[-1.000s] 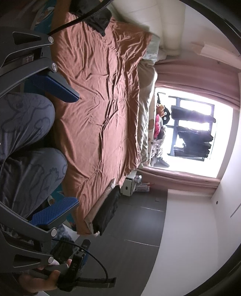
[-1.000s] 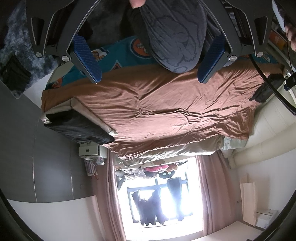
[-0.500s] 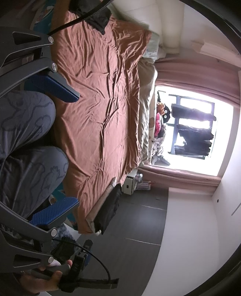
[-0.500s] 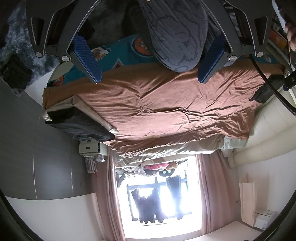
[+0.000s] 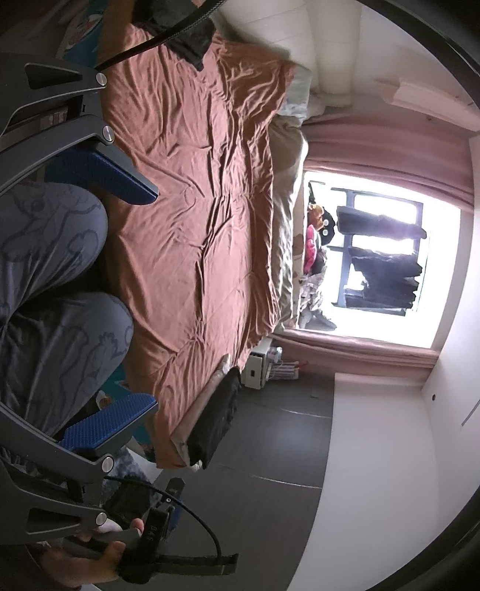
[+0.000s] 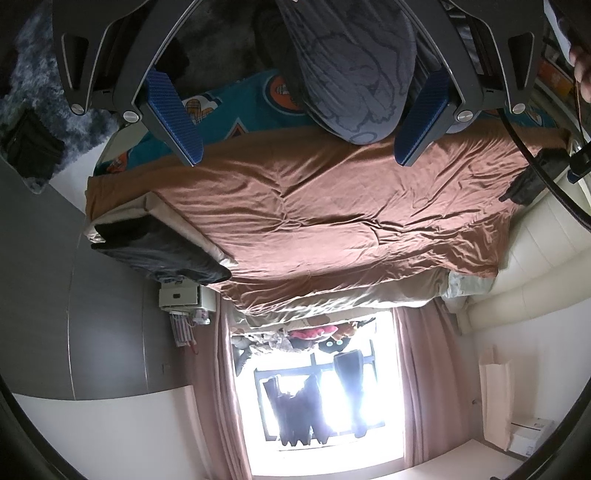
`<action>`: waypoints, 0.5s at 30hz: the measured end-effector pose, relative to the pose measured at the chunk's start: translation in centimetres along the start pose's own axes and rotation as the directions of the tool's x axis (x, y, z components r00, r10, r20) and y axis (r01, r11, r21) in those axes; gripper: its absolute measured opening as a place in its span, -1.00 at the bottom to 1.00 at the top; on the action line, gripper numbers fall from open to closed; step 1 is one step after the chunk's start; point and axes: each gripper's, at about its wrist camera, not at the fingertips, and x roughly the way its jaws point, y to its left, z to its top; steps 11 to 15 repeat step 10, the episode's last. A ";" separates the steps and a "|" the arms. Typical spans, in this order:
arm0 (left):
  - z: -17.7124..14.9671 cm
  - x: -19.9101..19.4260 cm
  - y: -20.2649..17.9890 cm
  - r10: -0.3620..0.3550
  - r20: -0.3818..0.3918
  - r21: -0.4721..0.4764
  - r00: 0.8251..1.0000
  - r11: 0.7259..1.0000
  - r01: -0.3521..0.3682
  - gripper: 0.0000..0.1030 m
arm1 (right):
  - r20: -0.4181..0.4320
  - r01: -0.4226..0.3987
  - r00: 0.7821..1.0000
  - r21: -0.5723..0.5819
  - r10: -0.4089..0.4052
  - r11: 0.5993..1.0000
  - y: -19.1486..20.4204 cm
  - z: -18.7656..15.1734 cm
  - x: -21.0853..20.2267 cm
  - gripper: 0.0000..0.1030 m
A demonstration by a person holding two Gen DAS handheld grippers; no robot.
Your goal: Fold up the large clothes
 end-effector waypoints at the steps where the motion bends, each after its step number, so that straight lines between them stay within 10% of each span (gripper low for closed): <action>1: 0.0 0.0 0.0 0.001 0.001 -0.001 1.000 1.000 -0.001 0.99 | 0.000 -0.001 1.000 0.001 0.001 1.000 -0.1 0.0 0.0 1.00; 15: 0.2 -0.7 -0.3 0.009 0.017 0.009 1.000 1.000 -0.009 0.99 | 0.008 -0.002 1.000 0.003 0.002 1.000 -0.8 -0.3 -0.4 1.00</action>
